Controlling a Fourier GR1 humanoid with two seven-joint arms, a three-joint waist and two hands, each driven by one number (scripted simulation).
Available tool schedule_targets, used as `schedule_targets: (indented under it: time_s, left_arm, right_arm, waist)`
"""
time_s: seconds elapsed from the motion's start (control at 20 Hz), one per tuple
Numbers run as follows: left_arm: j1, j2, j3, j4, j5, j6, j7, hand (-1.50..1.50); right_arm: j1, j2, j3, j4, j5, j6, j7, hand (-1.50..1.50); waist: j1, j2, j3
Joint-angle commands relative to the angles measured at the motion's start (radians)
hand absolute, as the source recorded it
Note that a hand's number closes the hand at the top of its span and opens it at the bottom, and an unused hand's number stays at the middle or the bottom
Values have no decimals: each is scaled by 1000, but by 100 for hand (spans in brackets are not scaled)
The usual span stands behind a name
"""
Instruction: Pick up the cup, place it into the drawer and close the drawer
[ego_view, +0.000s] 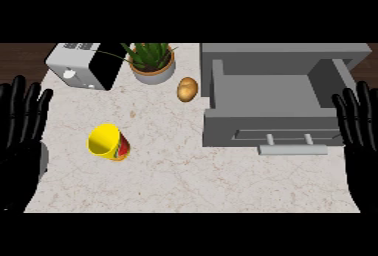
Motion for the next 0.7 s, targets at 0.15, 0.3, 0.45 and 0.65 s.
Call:
schedule_targets:
  time_s: [0.15, 0.3, 0.45, 0.65]
  left_arm:
    - [3, 35, -53, -8, 140, -163, 4, -150]
    - [56, 8, -42, 64, 331, -224, 55, -150]
    - [66, 49, 46, 85, 424, -265, 64, -150]
    - [51, 69, 71, 142, 470, -298, 102, -150]
  right_arm:
    - [-20, -26, -60, -12, -34, 16, -20, -150]
    - [24, -42, 44, 20, 82, 38, -9, -150]
    - [40, -58, 9, -42, 51, 45, 42, -150]
    - [-61, -100, -59, 70, 2, 94, 14, -150]
  waist:
    - [1, 13, -2]
    - [7, 15, -5]
    - [4, 12, -3]
    - [8, 14, -2]
